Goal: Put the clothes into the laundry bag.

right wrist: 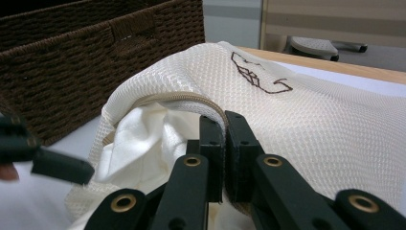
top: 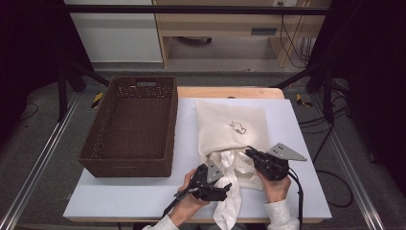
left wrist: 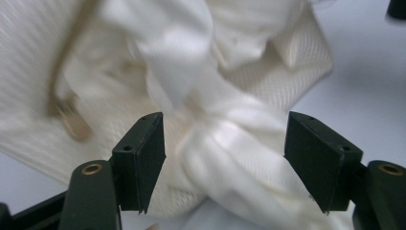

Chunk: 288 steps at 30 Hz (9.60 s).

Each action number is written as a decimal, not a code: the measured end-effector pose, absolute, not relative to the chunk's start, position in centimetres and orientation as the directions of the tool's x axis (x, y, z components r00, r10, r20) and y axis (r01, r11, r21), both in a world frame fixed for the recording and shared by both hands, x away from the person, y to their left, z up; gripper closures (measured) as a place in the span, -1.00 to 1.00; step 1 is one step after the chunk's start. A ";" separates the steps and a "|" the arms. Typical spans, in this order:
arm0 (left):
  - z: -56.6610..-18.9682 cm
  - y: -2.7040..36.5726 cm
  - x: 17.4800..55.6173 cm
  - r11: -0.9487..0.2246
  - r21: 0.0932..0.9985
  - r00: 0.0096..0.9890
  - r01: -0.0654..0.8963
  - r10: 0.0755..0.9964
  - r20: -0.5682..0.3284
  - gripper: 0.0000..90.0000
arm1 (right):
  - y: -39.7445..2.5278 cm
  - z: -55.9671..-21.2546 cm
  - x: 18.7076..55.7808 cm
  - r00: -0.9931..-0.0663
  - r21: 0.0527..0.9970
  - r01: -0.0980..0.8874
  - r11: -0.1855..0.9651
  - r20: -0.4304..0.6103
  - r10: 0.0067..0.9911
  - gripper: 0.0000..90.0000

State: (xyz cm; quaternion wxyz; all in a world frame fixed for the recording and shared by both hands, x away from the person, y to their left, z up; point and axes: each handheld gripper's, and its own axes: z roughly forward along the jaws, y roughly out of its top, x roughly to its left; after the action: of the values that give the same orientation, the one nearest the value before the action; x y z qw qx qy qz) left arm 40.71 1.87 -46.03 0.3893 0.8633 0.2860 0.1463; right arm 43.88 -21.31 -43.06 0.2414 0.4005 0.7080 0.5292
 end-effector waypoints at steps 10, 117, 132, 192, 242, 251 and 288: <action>-48.2 1.4 39.3 -0.527 0.742 0.780 0.415 0.626 0.008 -0.03 | -21.1 -43.3 44.0 -0.566 0.941 0.317 0.122 0.084 0.820 0.94; -46.8 2.4 46.2 -0.453 0.768 0.676 0.453 0.736 0.035 0.18 | -21.6 -43.2 43.8 -0.558 0.937 0.334 0.106 0.105 0.823 0.94; -47.7 5.7 42.8 -0.460 0.755 0.666 0.468 0.745 0.041 0.84 | -21.2 -43.1 43.7 -0.569 0.937 0.332 0.112 0.104 0.816 0.94; -47.6 -0.5 42.3 -0.499 0.750 0.760 0.435 0.650 -0.008 -0.34 | -20.8 -43.3 43.9 -0.578 0.933 0.345 0.107 0.121 0.807 0.94; -47.5 6.8 44.2 -0.424 0.737 0.642 0.526 0.767 -0.016 0.21 | -21.1 -43.0 43.7 -0.563 0.928 0.353 0.119 0.109 0.819 0.92; -47.3 8.2 43.1 -0.399 0.757 0.647 0.518 0.762 -0.041 0.81 | -21.9 -42.4 41.5 -0.531 0.924 0.359 0.130 0.087 0.843 0.30; -45.6 6.4 40.1 -0.391 0.826 0.679 0.406 0.734 0.014 0.17 | -23.1 -46.5 38.3 -0.477 0.864 0.472 0.175 0.083 0.875 0.37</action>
State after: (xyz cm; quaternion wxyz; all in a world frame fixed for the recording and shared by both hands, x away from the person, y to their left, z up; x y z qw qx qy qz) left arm 40.09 6.45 -45.65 0.4254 0.8115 0.3512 0.1928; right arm 38.28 -23.14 -46.47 0.2247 0.4593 0.7329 0.4488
